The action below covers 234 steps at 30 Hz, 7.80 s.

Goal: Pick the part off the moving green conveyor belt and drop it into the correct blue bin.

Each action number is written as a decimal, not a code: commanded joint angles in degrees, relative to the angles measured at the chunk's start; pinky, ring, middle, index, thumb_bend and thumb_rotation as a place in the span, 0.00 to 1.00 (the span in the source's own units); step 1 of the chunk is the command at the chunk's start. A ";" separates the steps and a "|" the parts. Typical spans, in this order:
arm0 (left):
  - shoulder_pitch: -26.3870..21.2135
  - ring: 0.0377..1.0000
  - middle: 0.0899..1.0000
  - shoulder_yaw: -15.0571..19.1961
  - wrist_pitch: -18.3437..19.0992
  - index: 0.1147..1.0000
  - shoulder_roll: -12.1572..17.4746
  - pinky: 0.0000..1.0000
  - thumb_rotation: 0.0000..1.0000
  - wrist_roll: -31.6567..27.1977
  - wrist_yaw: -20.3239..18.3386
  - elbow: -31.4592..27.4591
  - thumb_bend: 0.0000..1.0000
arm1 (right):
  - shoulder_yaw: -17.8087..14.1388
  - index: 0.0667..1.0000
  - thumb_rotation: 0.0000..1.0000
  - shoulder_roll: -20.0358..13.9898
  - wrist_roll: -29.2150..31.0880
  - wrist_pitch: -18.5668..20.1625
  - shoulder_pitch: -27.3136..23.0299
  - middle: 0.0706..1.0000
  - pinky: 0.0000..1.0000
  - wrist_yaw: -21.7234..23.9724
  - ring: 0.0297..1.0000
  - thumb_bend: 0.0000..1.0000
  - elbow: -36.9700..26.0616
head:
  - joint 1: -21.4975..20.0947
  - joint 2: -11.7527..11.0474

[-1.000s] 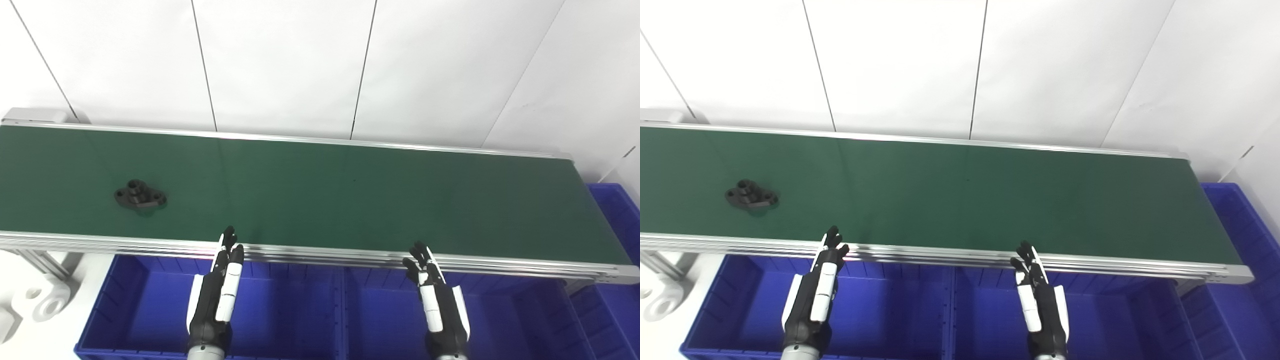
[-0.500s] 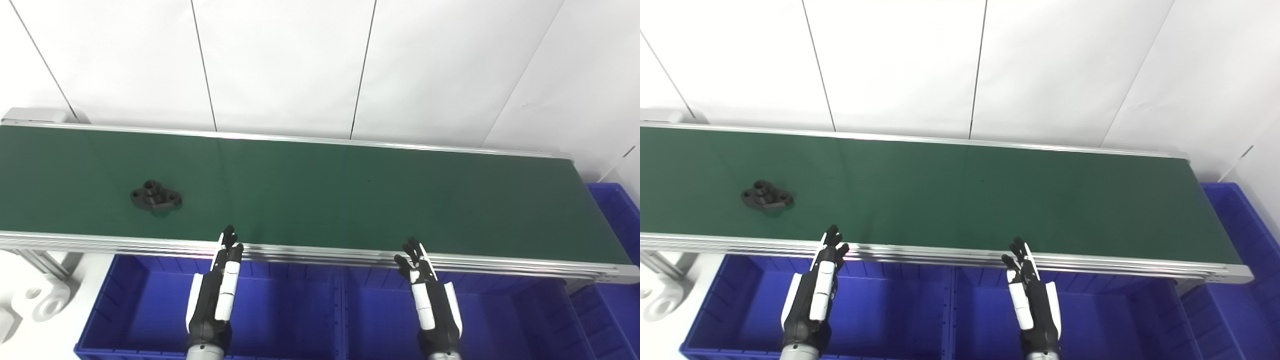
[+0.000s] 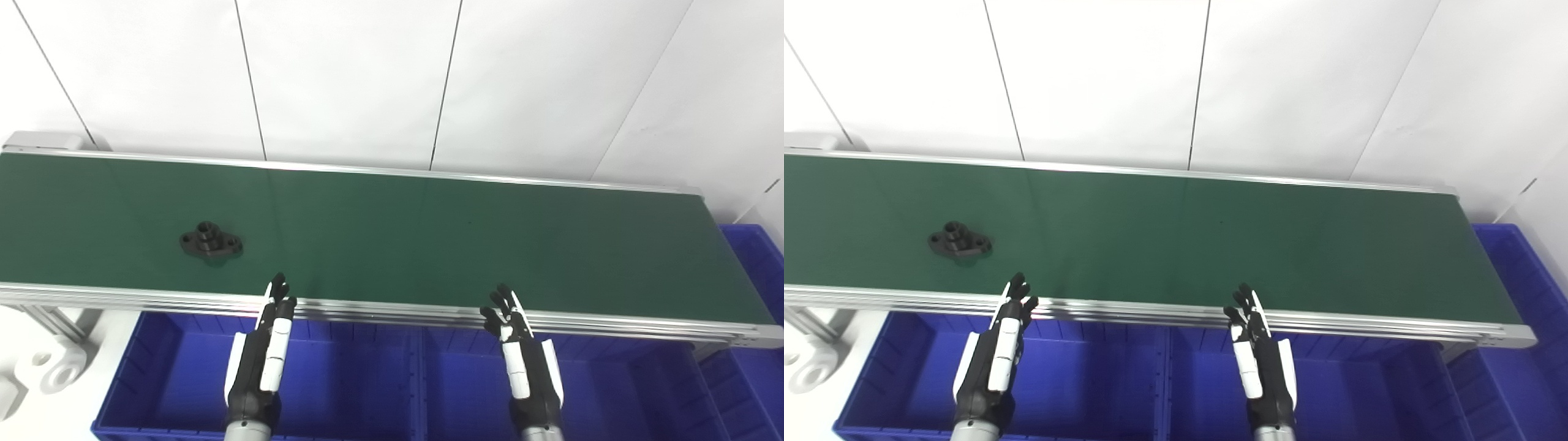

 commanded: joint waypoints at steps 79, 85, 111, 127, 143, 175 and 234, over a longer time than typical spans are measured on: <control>-2.57 0.92 0.98 -0.34 -7.37 1.00 -0.33 1.00 0.91 1.06 -0.14 6.19 0.44 | 4.45 0.86 0.61 -4.69 -38.40 12.61 -19.91 0.89 0.63 0.27 0.82 0.93 -2.94 | 6.19 -7.24; -2.34 0.91 0.97 -0.71 -7.02 1.00 -0.50 0.99 0.91 1.98 0.25 5.52 0.43 | 7.27 0.83 0.57 -4.71 -42.28 17.27 -26.19 0.87 0.62 0.81 0.78 0.94 1.45 | 6.44 -6.88; -0.01 0.91 0.94 -2.47 -6.55 1.00 -2.92 0.99 0.88 3.16 1.06 2.50 0.41 | 17.04 0.80 0.55 -4.61 -48.59 23.72 -41.73 0.85 0.53 -3.17 0.69 1.00 25.50 | 9.23 -5.24; 1.22 0.90 0.94 -3.80 -5.09 1.00 -3.79 0.98 0.88 3.88 1.52 -0.14 0.38 | 20.09 0.72 0.43 -4.69 -46.36 24.62 -42.96 0.47 0.21 -2.84 0.29 0.92 30.31 | 10.56 -4.12; 1.69 0.91 0.96 -4.43 -4.03 1.00 -3.52 0.99 0.87 3.34 1.35 -1.59 0.40 | 25.12 0.45 0.01 -7.62 -48.06 29.18 -42.17 0.42 0.17 -0.02 0.21 0.52 33.32 | 10.93 -3.05; 1.09 0.91 0.94 -2.98 -2.53 1.00 -2.58 1.00 0.92 1.19 0.95 -2.95 0.43 | 22.40 0.45 0.00 -15.64 -44.37 25.82 -35.32 0.43 0.17 0.93 0.20 0.52 10.56 | 4.22 -0.23; -5.63 0.96 1.00 5.19 13.84 1.00 3.94 1.00 0.90 -11.48 -5.18 -12.82 0.56 | 15.79 0.83 0.83 -28.79 -65.15 22.46 -18.42 0.73 0.34 48.16 0.49 1.00 -17.53 | -12.87 11.97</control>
